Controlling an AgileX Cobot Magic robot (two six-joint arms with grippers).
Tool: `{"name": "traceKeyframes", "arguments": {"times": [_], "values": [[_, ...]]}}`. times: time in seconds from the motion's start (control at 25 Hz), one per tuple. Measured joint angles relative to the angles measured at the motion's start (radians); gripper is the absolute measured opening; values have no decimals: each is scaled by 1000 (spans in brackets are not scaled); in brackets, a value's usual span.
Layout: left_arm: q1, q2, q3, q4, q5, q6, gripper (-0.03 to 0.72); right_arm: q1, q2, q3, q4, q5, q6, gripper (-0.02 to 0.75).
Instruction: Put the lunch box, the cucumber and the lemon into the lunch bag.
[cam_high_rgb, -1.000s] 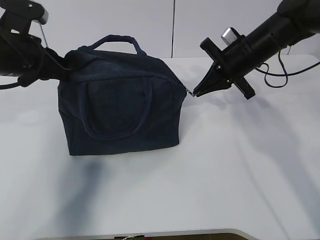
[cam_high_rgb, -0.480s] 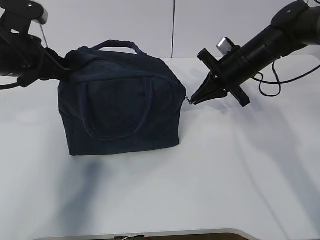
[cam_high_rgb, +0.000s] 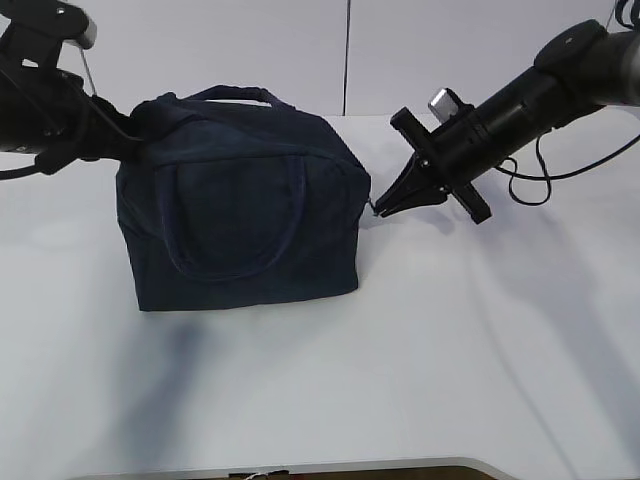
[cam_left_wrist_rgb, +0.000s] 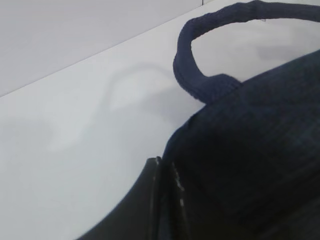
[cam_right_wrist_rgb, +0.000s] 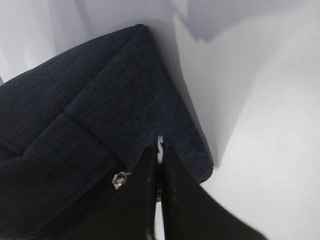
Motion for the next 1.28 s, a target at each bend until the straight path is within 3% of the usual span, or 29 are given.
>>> {"name": "traceKeyframes", "arguments": {"times": [0.96,1.08,1.28], "values": [[5,0,0,0,25,0,-15,0,5,0,28,-1,-96,17],[5,0,0,0,29,0,-15,0,5,0,64,-1,-166,94],[7,0,0,0,50,0,-15,0,5,-37,90,-1,-327,297]]}}
